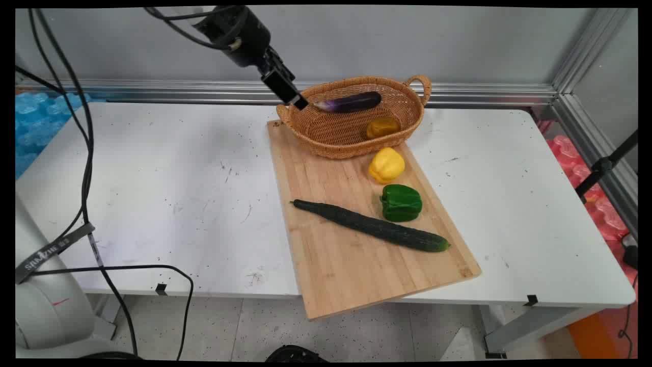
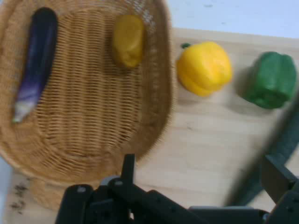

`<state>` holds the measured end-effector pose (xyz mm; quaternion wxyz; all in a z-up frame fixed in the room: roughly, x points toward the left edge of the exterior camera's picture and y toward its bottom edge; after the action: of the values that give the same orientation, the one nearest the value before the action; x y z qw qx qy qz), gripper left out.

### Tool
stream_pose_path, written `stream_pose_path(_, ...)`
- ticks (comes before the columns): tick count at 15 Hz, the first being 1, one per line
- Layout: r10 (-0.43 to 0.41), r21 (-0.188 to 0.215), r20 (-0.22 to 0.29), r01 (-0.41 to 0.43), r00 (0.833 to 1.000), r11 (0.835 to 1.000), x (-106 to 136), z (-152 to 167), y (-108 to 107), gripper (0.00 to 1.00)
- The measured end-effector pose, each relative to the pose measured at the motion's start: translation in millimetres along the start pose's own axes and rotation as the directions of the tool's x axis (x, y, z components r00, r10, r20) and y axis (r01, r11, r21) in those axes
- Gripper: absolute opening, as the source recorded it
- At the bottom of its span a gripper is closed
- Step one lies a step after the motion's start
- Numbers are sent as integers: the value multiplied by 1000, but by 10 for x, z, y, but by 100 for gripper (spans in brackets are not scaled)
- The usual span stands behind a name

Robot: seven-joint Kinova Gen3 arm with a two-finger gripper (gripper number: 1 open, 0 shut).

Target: Pick up the potato from the vegetable basket

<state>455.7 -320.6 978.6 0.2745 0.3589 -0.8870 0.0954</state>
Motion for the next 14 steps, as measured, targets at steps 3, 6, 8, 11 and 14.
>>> stream_pose_path(3, -4, 25, -7, 4, 1000, 1000, 151, 165, -135, 100)
stream_pose_path(6, 17, 38, -9, -16, 1000, 999, 352, 445, -289, 100)
stream_pose_path(8, 33, 39, -5, -33, 999, 999, 463, 664, -385, 100)
stream_pose_path(11, 48, 39, 3, -49, 999, 998, 572, 965, -498, 100)
stream_pose_path(14, 57, 36, 9, -57, 998, 998, 661, 1238, -577, 100)
